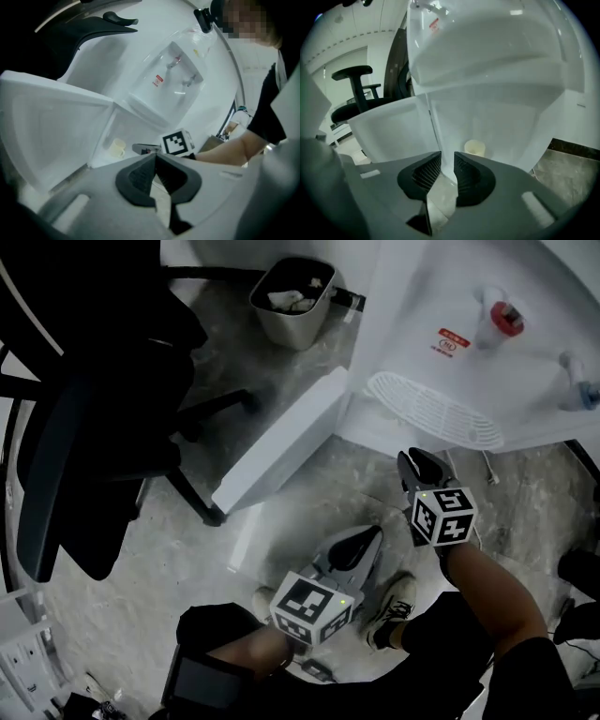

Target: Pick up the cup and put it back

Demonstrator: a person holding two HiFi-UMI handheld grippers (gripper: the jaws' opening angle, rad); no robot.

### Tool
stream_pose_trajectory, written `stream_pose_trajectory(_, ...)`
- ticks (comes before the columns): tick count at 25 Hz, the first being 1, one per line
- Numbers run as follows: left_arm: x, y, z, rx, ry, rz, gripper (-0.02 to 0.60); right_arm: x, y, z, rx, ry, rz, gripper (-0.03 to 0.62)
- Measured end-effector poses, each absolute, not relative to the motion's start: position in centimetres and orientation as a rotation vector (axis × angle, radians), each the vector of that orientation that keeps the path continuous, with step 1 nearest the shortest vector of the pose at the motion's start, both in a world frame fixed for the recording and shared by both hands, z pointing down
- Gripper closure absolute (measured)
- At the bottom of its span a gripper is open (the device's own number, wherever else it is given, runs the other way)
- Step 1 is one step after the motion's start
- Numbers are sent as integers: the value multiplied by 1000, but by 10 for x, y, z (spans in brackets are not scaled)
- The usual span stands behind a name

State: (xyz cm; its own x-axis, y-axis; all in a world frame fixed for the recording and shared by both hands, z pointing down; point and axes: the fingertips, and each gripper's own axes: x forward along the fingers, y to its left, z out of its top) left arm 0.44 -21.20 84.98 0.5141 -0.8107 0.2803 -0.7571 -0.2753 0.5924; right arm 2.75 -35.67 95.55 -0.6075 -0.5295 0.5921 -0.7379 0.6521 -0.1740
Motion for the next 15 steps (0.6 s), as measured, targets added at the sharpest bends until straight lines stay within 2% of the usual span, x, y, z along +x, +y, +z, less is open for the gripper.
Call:
stream_pose_trajectory(6, -5, -220, 878, 2145, -1206, -73, 577, 41, -424, 1055, 1124, -2198, 533, 471)
stream_pose_trajectory(15, 10, -198, 902, 2168, -1109, 28, 577, 49, -464, 1113, 1159, -2135, 476, 471)
